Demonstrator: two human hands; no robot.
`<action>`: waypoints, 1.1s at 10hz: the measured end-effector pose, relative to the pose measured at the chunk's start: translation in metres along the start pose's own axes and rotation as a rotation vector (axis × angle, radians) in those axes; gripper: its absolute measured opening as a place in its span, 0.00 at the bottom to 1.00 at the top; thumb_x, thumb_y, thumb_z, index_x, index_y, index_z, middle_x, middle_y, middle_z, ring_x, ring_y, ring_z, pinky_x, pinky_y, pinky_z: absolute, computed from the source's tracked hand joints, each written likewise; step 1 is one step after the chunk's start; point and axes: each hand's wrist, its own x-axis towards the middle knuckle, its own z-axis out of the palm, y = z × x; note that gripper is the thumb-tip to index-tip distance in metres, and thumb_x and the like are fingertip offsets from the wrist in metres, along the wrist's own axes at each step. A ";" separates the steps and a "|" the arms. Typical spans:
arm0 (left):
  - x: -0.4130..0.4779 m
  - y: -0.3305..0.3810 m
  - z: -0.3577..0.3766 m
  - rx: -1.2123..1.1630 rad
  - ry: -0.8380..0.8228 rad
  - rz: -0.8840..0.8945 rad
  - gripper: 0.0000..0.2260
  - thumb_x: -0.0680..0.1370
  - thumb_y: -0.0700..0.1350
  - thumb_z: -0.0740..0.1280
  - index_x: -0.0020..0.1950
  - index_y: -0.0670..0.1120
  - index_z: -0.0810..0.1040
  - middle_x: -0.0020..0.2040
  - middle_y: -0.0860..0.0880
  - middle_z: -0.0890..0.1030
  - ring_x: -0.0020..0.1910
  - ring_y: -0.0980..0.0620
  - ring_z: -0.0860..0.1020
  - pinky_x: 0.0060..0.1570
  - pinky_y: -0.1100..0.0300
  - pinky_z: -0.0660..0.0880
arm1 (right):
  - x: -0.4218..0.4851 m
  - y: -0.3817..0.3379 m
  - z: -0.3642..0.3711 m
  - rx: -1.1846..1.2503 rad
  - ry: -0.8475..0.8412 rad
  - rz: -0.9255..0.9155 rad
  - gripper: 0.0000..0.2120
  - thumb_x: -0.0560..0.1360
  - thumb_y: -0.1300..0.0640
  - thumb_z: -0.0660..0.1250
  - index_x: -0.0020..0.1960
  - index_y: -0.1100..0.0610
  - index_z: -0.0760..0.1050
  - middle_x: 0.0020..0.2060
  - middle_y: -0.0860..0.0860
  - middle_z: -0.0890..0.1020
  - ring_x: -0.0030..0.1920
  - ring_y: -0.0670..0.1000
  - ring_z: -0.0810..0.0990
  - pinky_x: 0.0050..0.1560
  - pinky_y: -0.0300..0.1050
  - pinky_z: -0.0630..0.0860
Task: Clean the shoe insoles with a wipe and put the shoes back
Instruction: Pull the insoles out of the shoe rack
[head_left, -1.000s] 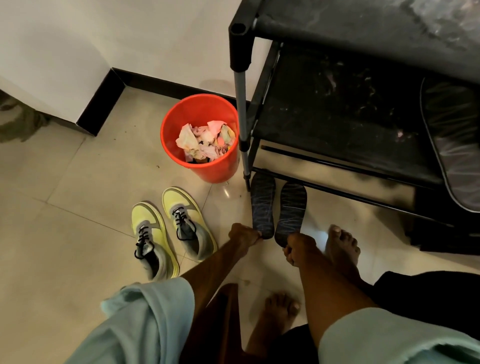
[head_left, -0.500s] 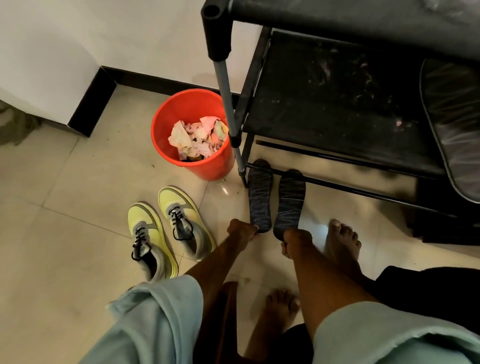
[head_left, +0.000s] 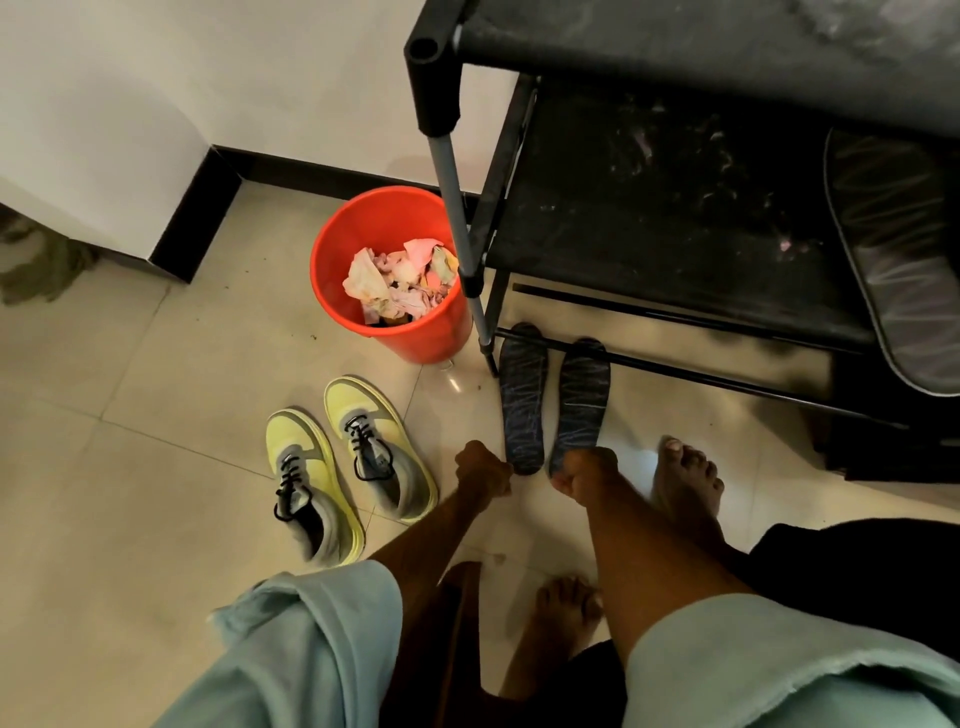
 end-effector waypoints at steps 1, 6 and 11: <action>-0.015 0.011 -0.010 0.087 -0.057 0.098 0.17 0.74 0.34 0.75 0.61 0.34 0.78 0.57 0.35 0.81 0.52 0.38 0.84 0.49 0.45 0.83 | 0.027 -0.002 0.005 -0.022 -0.033 -0.010 0.09 0.87 0.63 0.54 0.53 0.66 0.70 0.38 0.57 0.68 0.31 0.52 0.74 0.17 0.35 0.69; -0.189 0.131 -0.069 0.703 -0.127 0.811 0.07 0.76 0.39 0.71 0.50 0.37 0.83 0.46 0.39 0.85 0.42 0.43 0.85 0.44 0.49 0.84 | -0.177 -0.084 -0.077 -1.025 0.100 -0.721 0.12 0.79 0.65 0.68 0.61 0.61 0.82 0.54 0.58 0.85 0.53 0.57 0.84 0.58 0.54 0.82; -0.398 0.177 0.086 0.132 -0.231 0.884 0.07 0.76 0.40 0.71 0.45 0.36 0.84 0.40 0.40 0.86 0.38 0.44 0.86 0.43 0.50 0.84 | -0.228 -0.014 -0.270 0.393 0.500 -0.714 0.08 0.77 0.67 0.67 0.52 0.71 0.81 0.49 0.68 0.84 0.48 0.65 0.85 0.53 0.61 0.84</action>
